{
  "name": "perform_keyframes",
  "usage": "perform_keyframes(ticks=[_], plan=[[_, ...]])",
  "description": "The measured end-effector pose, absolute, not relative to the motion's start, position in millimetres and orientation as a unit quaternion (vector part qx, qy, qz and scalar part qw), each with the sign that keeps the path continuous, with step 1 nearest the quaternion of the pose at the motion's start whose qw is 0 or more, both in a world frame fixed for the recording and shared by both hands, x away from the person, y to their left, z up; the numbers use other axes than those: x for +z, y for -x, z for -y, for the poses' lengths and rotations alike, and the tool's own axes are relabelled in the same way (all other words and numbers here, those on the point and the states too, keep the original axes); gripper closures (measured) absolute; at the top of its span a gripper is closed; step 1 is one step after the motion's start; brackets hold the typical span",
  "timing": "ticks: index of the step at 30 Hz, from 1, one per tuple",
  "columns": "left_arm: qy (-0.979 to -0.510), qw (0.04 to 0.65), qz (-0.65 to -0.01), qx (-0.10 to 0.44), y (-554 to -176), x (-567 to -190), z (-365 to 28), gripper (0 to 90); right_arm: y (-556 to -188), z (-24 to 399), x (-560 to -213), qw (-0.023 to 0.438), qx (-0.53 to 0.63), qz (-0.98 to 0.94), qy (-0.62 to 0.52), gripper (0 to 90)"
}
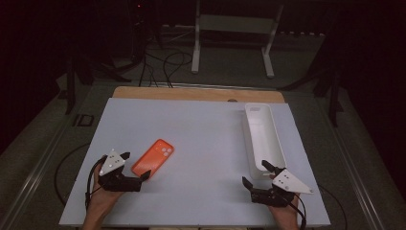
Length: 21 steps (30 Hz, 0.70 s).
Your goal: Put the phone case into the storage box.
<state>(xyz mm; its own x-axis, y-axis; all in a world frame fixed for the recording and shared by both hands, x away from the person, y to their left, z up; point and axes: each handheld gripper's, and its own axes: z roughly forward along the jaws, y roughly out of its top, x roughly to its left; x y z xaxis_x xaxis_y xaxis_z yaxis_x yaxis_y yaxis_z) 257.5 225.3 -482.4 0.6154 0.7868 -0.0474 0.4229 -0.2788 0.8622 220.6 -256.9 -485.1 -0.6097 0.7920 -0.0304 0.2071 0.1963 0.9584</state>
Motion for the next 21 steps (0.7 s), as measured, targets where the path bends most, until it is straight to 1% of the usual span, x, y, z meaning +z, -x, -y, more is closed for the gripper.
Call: perform_keyframes(ticks=[4,8,13,21], plan=[[-0.780,0.436,-0.402,0.199,-262.4,-480.7,-224.2,0.0,-221.8,258.5,-485.4,0.271,0.535,-0.718,-0.353,9.9],[-0.790,0.413,-0.415,0.183,-270.4,-478.8,-221.2,0.0,-222.4,258.3,-485.3,0.270,0.534,-0.719,-0.353,10.0],[-0.809,0.374,-0.414,0.183,-277.9,-480.1,-215.1,0.0,-223.3,256.2,-483.8,0.273,0.533,-0.721,-0.348,10.0],[-0.826,0.336,-0.412,0.189,-290.3,-480.7,-204.5,0.0,-223.4,256.6,-486.0,0.267,0.530,-0.726,-0.348,10.0]])
